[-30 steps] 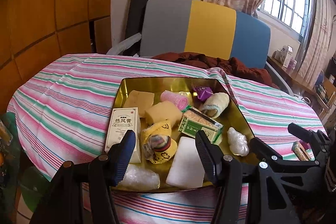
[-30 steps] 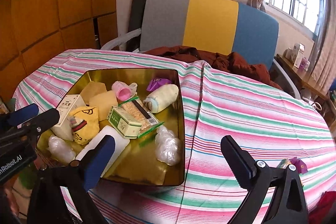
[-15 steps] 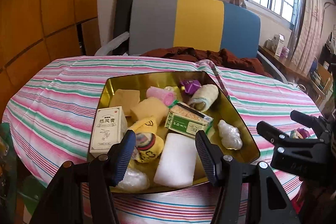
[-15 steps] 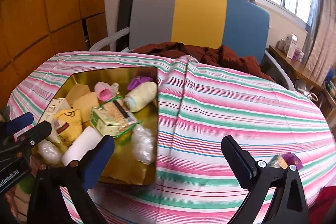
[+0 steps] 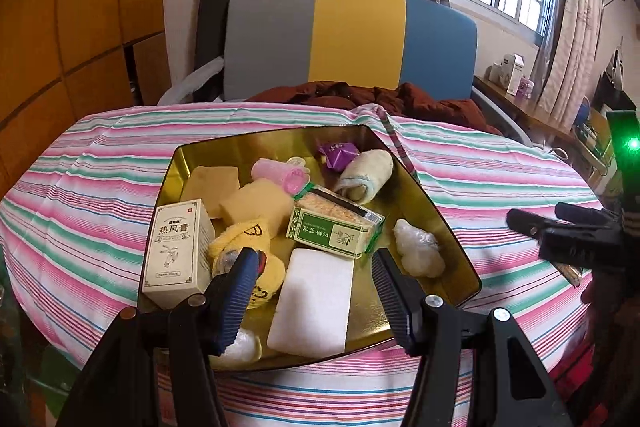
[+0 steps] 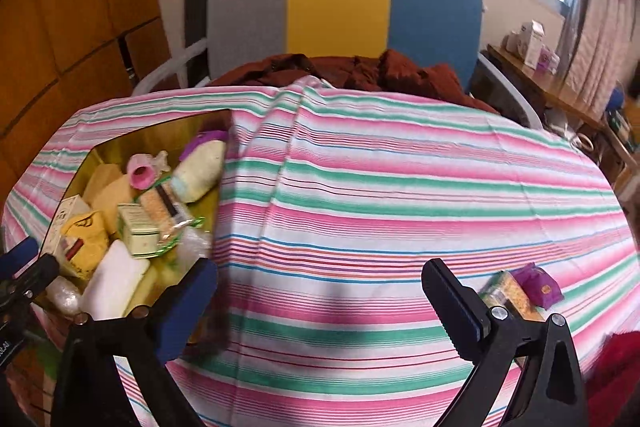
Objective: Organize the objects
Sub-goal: 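Move both grippers back to the remaining items on the cloth, then grasp the purple snack packet with the right gripper while the left gripper reaches the cracker bar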
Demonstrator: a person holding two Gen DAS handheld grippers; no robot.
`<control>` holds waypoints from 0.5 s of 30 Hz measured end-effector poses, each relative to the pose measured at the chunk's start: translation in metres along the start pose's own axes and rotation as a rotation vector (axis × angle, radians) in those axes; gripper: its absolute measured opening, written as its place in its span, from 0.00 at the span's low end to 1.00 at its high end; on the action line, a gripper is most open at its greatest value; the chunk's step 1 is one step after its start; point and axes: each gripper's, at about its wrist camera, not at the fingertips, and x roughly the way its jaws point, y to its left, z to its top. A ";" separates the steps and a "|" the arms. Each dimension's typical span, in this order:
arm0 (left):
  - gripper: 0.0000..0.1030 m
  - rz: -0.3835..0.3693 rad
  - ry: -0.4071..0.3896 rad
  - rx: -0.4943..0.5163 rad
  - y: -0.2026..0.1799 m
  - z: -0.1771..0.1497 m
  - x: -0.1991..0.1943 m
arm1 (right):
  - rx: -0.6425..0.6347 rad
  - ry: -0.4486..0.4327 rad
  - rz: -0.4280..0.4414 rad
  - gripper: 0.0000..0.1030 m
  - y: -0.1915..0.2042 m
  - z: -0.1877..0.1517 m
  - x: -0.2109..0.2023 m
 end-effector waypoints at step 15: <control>0.58 -0.129 -0.011 0.081 -0.029 0.007 -0.004 | 0.221 0.154 -0.144 1.00 -0.166 0.015 0.016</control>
